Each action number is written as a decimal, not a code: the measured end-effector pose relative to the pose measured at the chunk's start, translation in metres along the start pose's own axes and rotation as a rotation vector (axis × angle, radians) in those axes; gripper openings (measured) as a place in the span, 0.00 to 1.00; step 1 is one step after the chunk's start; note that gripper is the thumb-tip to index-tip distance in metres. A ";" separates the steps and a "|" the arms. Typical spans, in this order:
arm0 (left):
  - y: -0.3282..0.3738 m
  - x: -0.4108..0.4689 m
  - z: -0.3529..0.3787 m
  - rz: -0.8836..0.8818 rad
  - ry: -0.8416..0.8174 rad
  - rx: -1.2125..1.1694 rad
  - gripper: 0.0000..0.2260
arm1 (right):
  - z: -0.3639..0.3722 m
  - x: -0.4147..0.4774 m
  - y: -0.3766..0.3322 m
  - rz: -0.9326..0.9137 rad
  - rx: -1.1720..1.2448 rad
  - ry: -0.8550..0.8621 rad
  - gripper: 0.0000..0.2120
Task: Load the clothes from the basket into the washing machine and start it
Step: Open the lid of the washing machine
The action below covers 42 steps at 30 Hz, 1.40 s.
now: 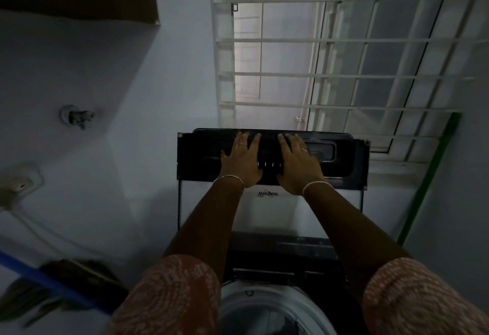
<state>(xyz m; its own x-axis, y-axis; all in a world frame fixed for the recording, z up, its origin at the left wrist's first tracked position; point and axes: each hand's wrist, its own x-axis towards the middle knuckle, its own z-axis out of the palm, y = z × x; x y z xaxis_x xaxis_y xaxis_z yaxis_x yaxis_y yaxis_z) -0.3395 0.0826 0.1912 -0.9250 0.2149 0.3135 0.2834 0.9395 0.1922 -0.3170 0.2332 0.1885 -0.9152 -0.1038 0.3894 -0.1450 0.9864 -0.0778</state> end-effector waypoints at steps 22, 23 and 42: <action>0.011 -0.055 -0.003 0.046 0.015 -0.020 0.42 | -0.017 -0.045 0.007 -0.067 0.044 -0.091 0.42; 0.014 -0.065 -0.001 0.051 0.001 -0.035 0.42 | -0.016 -0.057 0.006 -0.063 0.055 -0.101 0.41; 0.065 -0.312 0.092 0.053 -0.368 -0.714 0.29 | 0.039 -0.357 -0.017 0.311 0.482 -0.153 0.25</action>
<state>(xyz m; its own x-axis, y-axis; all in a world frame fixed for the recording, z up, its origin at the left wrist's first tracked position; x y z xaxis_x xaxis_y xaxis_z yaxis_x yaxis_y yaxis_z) -0.0559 0.1017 0.0202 -0.8948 0.4450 0.0363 0.3076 0.5555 0.7725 -0.0029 0.2487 0.0149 -0.9807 0.1285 0.1472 0.0174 0.8078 -0.5892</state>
